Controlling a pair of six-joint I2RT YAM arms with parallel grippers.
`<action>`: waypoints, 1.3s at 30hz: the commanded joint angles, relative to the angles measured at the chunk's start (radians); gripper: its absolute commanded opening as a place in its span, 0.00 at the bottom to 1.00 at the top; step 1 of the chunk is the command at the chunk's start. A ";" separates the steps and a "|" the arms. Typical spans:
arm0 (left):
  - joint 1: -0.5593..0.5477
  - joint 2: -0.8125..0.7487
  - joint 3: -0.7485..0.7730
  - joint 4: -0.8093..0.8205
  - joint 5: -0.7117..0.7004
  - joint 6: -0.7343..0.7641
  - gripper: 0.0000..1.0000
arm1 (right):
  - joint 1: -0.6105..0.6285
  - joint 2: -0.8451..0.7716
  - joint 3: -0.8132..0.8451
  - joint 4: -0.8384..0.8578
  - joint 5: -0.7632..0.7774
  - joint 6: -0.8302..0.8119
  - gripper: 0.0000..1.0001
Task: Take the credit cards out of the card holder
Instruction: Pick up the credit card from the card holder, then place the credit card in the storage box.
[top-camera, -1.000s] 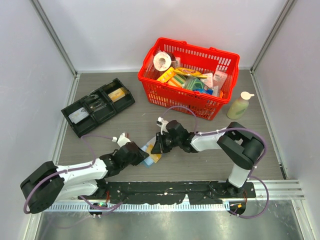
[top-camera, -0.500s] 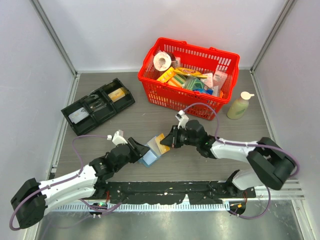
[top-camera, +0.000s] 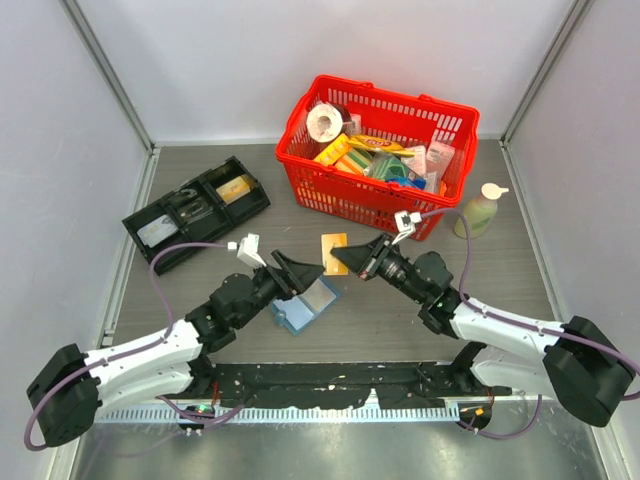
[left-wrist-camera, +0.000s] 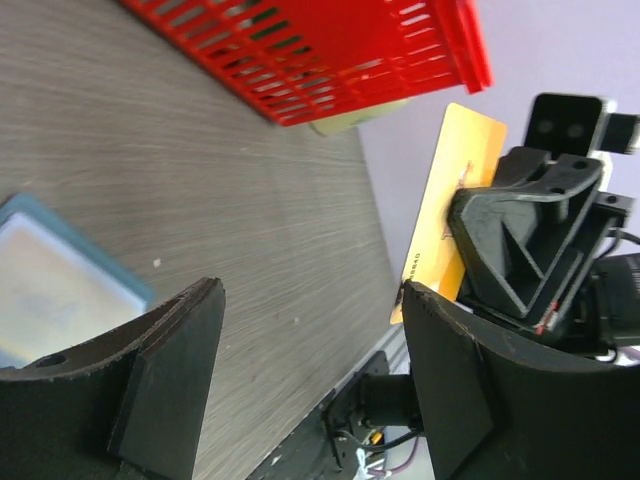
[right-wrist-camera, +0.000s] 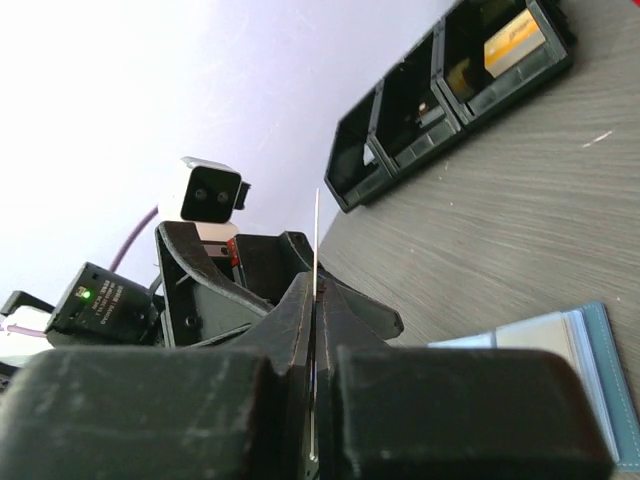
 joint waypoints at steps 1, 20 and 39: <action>-0.002 0.060 0.050 0.268 0.107 0.054 0.75 | -0.003 -0.046 -0.046 0.162 0.059 0.063 0.01; -0.006 0.177 0.095 0.410 0.179 0.062 0.00 | -0.004 -0.065 -0.121 0.302 0.043 0.070 0.12; 0.020 0.086 0.696 -0.958 0.479 1.051 0.00 | -0.075 -0.369 0.406 -0.905 -0.295 -0.873 0.71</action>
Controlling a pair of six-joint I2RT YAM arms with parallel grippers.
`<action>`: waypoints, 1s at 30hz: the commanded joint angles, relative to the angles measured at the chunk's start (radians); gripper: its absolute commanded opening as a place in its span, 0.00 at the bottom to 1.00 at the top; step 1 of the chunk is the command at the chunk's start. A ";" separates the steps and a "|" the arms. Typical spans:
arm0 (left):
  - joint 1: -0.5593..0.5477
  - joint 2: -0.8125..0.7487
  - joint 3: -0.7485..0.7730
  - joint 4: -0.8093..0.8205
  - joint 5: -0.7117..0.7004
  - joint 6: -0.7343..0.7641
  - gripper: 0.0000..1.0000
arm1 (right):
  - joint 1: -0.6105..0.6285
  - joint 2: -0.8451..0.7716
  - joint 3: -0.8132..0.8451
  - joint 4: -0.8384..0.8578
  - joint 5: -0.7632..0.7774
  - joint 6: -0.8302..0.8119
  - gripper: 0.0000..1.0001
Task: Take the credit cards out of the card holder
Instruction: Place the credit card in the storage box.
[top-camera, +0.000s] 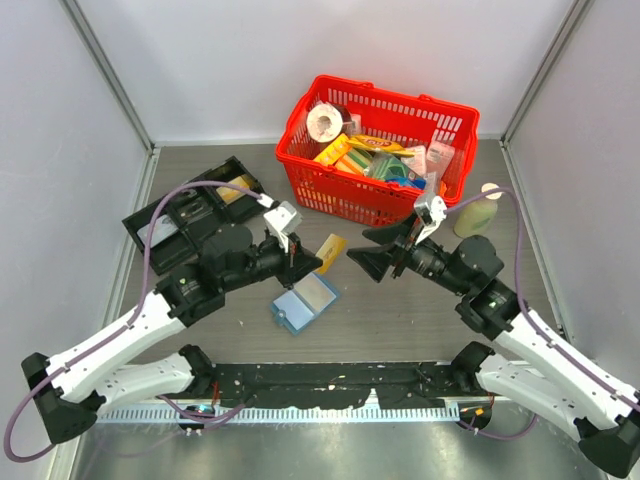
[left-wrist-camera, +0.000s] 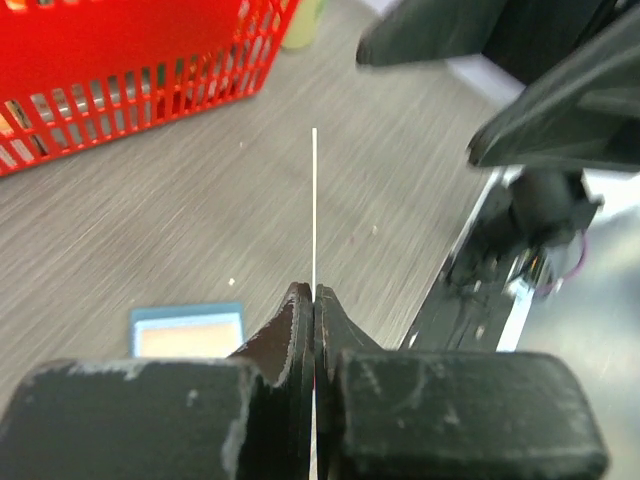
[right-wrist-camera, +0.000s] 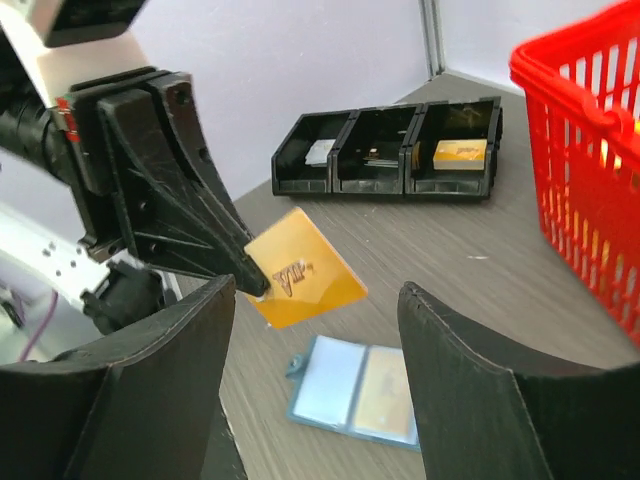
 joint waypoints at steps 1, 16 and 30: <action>0.005 0.044 0.134 -0.362 0.156 0.320 0.00 | -0.001 0.023 0.189 -0.398 -0.152 -0.349 0.71; 0.003 0.186 0.378 -0.560 0.401 0.514 0.00 | -0.001 0.252 0.392 -0.570 -0.559 -0.550 0.61; 0.012 0.094 0.248 -0.353 0.157 0.361 0.73 | -0.036 0.244 0.295 -0.359 -0.531 -0.342 0.01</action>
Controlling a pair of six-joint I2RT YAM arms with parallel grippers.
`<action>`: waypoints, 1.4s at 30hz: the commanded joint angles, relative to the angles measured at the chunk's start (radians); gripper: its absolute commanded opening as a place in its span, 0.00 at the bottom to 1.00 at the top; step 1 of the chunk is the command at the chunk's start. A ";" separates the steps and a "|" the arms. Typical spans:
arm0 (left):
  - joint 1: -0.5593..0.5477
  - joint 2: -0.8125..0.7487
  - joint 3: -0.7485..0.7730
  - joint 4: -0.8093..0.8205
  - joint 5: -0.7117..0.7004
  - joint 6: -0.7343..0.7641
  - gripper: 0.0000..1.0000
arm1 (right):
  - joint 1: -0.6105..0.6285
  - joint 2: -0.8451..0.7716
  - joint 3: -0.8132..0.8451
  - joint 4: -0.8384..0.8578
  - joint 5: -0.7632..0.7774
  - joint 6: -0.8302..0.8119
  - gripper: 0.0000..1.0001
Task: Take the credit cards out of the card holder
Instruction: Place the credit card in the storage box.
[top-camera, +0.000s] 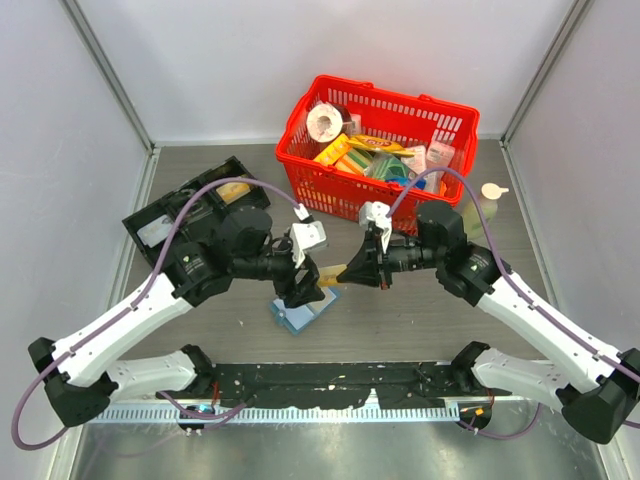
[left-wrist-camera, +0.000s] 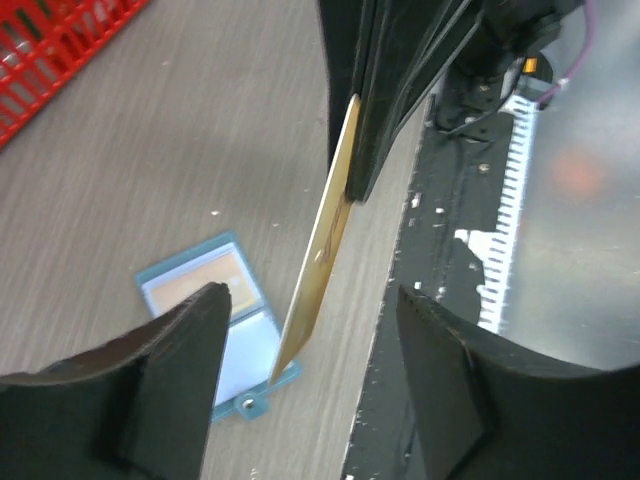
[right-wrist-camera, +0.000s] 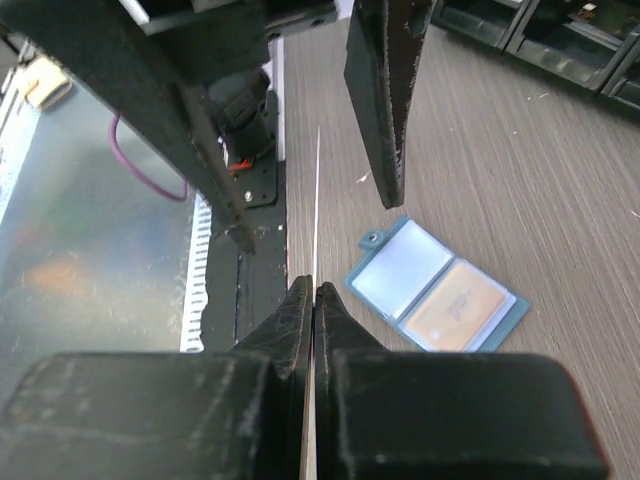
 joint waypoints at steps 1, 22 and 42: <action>0.017 -0.099 -0.092 0.189 -0.174 -0.151 0.79 | -0.041 -0.037 -0.059 0.195 0.032 0.189 0.01; 0.311 -0.199 -0.577 1.149 0.167 -0.879 0.72 | -0.139 0.035 -0.384 1.072 -0.013 0.914 0.01; 0.322 -0.230 -0.611 1.148 0.116 -0.899 0.00 | -0.173 0.084 -0.423 1.143 0.003 0.961 0.15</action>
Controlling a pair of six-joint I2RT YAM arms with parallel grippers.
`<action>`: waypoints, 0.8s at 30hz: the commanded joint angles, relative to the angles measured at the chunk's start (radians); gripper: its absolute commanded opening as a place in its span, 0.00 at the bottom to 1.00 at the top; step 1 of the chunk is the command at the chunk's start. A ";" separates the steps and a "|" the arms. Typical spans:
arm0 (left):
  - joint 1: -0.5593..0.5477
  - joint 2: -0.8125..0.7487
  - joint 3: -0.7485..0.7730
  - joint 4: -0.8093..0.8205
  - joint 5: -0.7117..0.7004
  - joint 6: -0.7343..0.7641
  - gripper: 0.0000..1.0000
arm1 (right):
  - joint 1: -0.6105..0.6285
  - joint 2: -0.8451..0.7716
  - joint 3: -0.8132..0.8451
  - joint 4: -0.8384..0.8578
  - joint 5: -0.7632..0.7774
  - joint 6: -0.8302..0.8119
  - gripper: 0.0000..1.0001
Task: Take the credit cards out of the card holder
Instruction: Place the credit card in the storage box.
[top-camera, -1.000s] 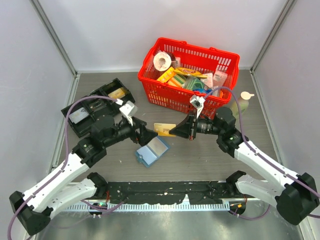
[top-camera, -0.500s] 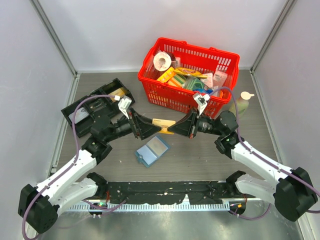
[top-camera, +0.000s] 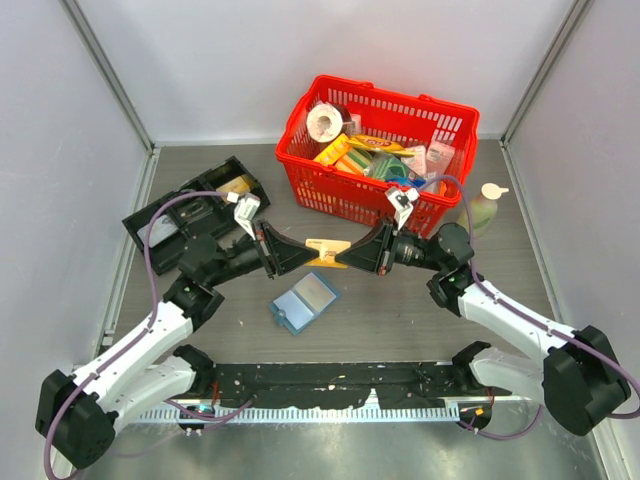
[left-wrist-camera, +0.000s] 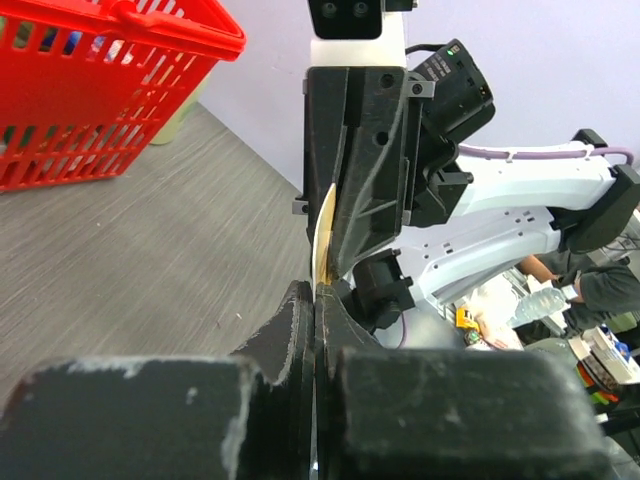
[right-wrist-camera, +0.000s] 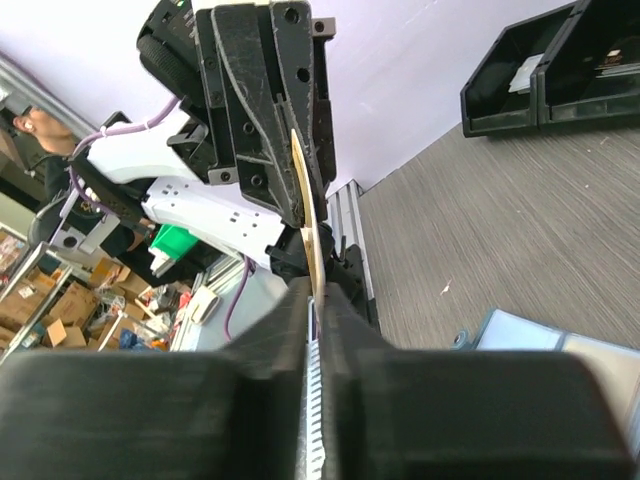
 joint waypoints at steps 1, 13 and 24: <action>0.019 -0.025 0.026 -0.051 -0.081 0.037 0.00 | -0.019 0.003 -0.001 0.004 0.032 -0.002 0.25; 0.254 0.051 0.212 -0.579 -0.797 0.175 0.00 | -0.039 -0.118 0.051 -0.559 0.302 -0.389 0.79; 0.486 0.525 0.452 -0.470 -0.754 0.082 0.02 | -0.042 -0.228 0.025 -0.668 0.473 -0.488 0.80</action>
